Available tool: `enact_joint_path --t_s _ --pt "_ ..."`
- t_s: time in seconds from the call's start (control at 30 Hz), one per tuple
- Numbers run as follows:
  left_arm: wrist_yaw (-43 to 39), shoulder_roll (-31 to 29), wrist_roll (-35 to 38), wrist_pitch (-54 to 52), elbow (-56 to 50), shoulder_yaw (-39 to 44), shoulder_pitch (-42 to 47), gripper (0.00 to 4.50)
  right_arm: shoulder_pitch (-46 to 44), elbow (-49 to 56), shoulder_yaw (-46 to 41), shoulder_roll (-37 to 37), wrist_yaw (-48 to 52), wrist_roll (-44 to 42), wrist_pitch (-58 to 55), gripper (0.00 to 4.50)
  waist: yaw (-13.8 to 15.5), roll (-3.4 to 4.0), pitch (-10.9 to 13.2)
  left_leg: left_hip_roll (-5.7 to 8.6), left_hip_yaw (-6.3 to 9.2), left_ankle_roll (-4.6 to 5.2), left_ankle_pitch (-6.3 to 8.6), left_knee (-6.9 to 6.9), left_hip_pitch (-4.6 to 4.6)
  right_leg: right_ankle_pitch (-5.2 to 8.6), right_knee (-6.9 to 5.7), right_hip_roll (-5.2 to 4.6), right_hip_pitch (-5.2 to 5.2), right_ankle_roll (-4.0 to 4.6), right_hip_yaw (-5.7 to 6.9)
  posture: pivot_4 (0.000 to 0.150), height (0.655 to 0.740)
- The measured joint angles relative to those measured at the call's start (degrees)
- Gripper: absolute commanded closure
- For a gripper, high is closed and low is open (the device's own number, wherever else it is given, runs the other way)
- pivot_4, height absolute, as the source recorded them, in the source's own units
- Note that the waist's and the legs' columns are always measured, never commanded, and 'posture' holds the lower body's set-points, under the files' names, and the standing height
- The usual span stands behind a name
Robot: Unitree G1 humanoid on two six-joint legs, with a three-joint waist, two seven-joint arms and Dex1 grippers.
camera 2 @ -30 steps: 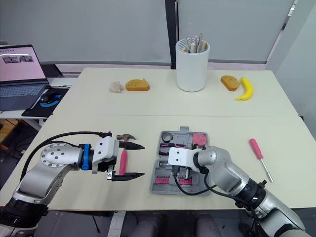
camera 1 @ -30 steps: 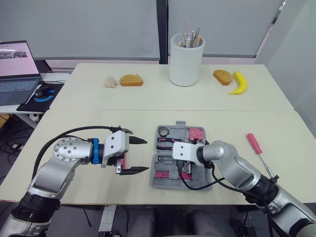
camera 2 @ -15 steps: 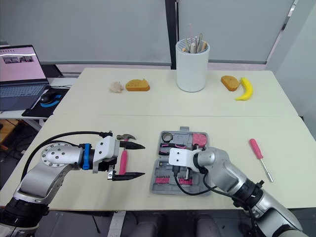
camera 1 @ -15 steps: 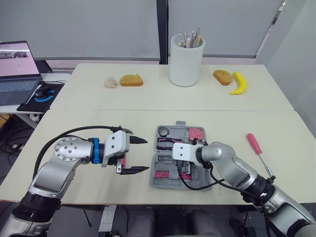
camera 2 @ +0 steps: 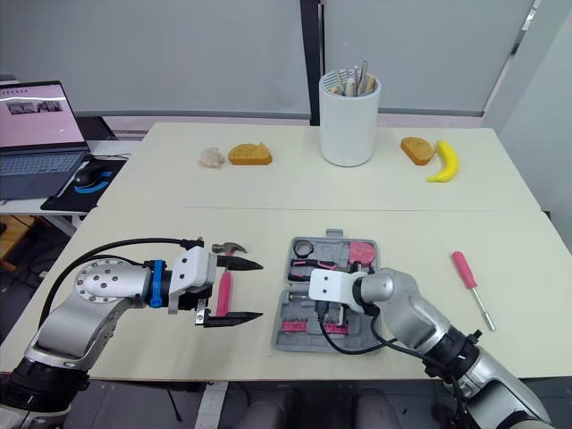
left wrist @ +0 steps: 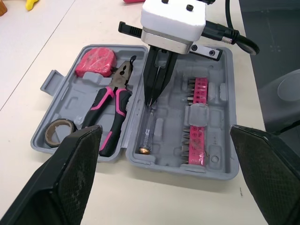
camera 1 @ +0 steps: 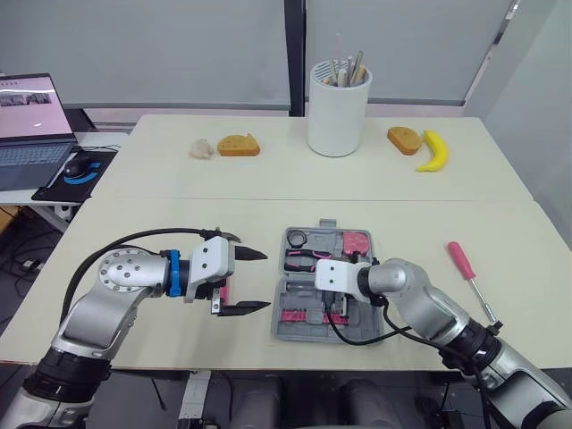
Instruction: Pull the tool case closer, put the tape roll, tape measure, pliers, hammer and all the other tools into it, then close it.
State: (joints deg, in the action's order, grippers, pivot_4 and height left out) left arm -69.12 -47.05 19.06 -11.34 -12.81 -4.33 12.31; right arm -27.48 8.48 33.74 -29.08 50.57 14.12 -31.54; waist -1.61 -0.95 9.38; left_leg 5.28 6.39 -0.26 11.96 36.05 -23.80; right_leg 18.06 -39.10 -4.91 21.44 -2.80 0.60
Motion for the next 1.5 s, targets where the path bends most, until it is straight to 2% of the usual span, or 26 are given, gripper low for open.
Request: enact_joint_path --t_s 0.13,0.2,0.27,0.43,0.57,0.63,0.7,0.73,1.0,1.5 --pt "0.83 0.0 1.05 -1.02 0.48 1.14 -0.12 0.0 3.01 5.21 -7.96 -2.01 2.16 -6.82 2.67 4.47 0.06 0.0 0.0 0.0 0.02 0.0 0.0 -0.01 -0.02 0.0 0.01 0.0 -0.04 0.0 0.01 0.15 0.74" --pt "0.99 -0.3 1.8 -1.67 1.2 3.06 -0.4 0.0 5.88 8.9 -14.36 -3.8 3.87 -12.3 2.33 4.07 0.08 0.0 0.0 0.0 0.01 0.01 0.01 -0.01 -0.04 0.0 0.02 -0.01 -0.09 0.0 0.0 0.15 0.74" --pt "0.88 -1.83 3.85 -3.8 1.78 6.06 -1.79 0.0 9.71 12.45 -22.72 -8.61 7.29 -18.85 0.71 3.69 0.23 -0.01 0.02 0.02 0.01 0.02 0.01 0.0 -0.07 0.0 0.06 -0.03 -0.12 0.0 0.01 0.15 0.74" --pt "0.38 -6.84 8.07 -9.54 6.26 14.94 -3.42 0.0 17.12 13.06 -41.42 -20.49 13.21 -27.41 -0.74 2.44 0.26 0.0 0.04 -0.1 0.0 0.03 0.02 -0.06 -0.04 0.01 0.05 0.01 -0.22 0.01 0.07 0.15 0.74" --pt "-1.12 -13.57 7.9 -10.76 14.2 23.31 -7.22 0.0 27.78 5.31 -55.25 -28.78 17.23 -28.6 0.98 1.43 0.07 0.01 0.06 -0.07 -0.2 0.04 0.03 -0.12 -0.04 0.04 0.05 -0.03 -0.2 0.06 -0.01 0.15 0.74" --pt "-1.81 -14.9 7.48 -10.1 15.98 25.31 -8.43 0.0 30.76 2.54 -58.84 -30.5 18.23 -28.63 2.96 0.88 0.04 0.02 0.05 -0.1 -0.23 0.06 0.04 -0.12 0.0 0.04 0.06 -0.06 -0.25 0.06 -0.01 0.15 0.74" --pt "-2.36 -15.02 7.12 -9.25 18.38 25.81 -8.88 0.0 31.8 -0.11 -60.13 -31.04 18.14 -28.43 5.43 0.12 0.03 0.02 0.05 -0.15 -0.23 0.06 0.04 -0.11 0.0 0.04 0.05 -0.07 -0.24 0.06 0.02 0.15 0.74" --pt "-2.56 -15.02 6.99 -9.07 19.34 25.95 -8.93 0.0 32.02 -0.93 -60.24 -31.18 18.09 -28.3 6.06 0.02 0.04 0.02 0.06 -0.17 -0.22 0.05 0.03 -0.11 -0.01 0.04 0.05 -0.07 -0.23 0.06 0.04 0.15 0.74" --pt "-2.74 -15.53 3.25 -3.1 29.21 26.09 -8.08 0.0 33.25 -9.06 -61.16 -32.89 16.87 -26.15 11.91 0.02 0.17 0.04 0.07 -0.15 -0.29 0.06 0.05 -0.12 -0.06 0.05 0.08 -0.13 -0.17 0.07 0.02 0.15 0.74" --pt "-1.23 -13.6 -0.12 0.88 30.38 23.61 -6.7 0.0 32.91 -12.37 -58.94 -32.59 12.95 -24.33 18.35 0.02 0.08 0.04 0.07 -0.16 -0.31 0.05 0.05 -0.12 -0.06 0.04 0.07 -0.13 -0.17 0.06 0.0 0.15 0.74"
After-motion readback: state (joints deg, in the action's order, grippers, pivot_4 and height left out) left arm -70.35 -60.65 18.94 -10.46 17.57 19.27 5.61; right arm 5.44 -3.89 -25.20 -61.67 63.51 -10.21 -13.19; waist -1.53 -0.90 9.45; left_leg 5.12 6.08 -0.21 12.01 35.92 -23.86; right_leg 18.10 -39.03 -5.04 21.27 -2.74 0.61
